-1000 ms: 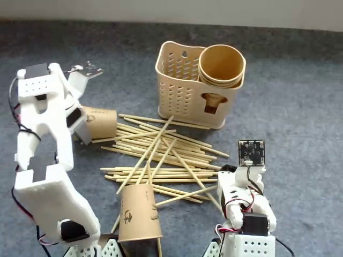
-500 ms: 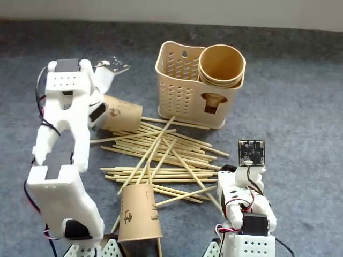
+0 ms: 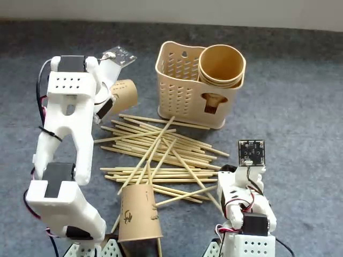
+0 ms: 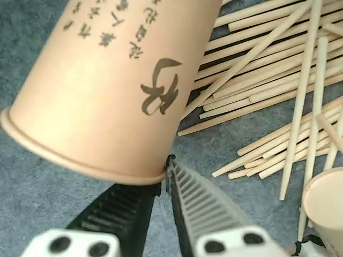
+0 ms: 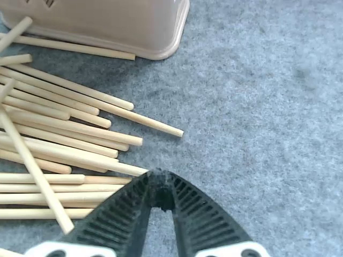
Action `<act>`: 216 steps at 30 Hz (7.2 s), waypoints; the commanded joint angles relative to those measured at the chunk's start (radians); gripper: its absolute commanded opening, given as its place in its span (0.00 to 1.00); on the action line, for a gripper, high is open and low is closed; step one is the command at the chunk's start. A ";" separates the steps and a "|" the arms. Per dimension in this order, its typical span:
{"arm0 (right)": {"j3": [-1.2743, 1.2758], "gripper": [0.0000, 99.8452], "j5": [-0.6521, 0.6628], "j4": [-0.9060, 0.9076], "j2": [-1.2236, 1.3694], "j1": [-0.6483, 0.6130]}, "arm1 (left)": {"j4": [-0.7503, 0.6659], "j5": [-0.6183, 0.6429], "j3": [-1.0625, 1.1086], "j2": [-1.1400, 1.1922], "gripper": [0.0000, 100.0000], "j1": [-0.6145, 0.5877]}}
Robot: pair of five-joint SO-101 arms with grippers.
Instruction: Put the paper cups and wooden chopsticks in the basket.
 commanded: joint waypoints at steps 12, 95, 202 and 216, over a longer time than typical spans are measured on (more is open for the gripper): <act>0.107 0.01 0.014 -0.015 -0.010 0.041 | 0.023 0.029 0.105 -0.246 0.01 0.077; 0.107 0.01 0.014 -0.016 -0.010 0.042 | -0.416 0.276 -0.119 -0.418 0.13 0.579; 0.107 0.01 0.015 -0.016 -0.010 0.042 | -0.572 0.242 -0.229 -0.334 0.14 0.684; 0.107 0.01 0.015 -0.035 -0.010 0.045 | -0.354 0.239 -0.208 -0.309 0.14 0.684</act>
